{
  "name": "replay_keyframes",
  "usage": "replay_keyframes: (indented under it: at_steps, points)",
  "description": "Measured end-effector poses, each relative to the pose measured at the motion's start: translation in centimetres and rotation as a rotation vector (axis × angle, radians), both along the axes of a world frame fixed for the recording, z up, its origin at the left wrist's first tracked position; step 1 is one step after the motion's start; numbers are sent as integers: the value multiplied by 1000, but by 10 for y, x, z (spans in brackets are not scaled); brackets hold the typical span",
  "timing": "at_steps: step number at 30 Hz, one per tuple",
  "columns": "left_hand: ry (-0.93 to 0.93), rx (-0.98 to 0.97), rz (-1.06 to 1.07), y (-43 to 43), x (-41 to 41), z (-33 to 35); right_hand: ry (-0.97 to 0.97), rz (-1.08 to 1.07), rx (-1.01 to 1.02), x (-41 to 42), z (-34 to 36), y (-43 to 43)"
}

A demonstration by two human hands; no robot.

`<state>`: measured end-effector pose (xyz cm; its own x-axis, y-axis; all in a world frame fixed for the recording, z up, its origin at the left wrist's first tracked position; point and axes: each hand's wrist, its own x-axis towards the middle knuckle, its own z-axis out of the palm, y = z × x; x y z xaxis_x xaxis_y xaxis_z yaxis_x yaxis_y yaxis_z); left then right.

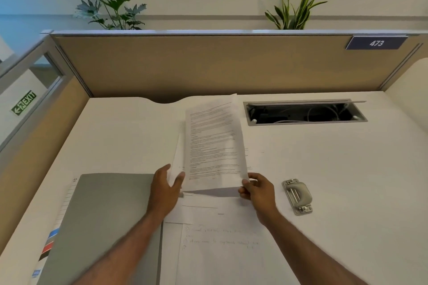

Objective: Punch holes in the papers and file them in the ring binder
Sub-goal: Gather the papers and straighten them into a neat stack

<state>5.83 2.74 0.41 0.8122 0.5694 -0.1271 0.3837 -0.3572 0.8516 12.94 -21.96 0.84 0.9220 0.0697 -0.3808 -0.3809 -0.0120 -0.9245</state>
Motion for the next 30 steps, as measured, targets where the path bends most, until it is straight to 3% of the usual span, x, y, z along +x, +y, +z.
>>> replay_keyframes:
  at_steps: [6, 14, 20, 22, 25, 30]
  points:
    - [105, -593, 97, -2, 21, 9, 129, 145, 108, -31, 10, -31]
    - [106, -438, 142, 4, 8, 7, 210, 210, 262, -56, 19, -29]
    - [-27, -707, 93, 10, -6, 15, 233, 263, 260, -62, 18, -26]
    - [-42, -639, 123, 21, -10, 14, 180, 247, 140, -61, 20, -21]
    - [-19, -548, 144, 44, -22, 15, 5, 163, -262, -51, 21, -9]
    - [20, -482, 190, 99, -46, 21, -144, 379, -809, -28, 18, 33]
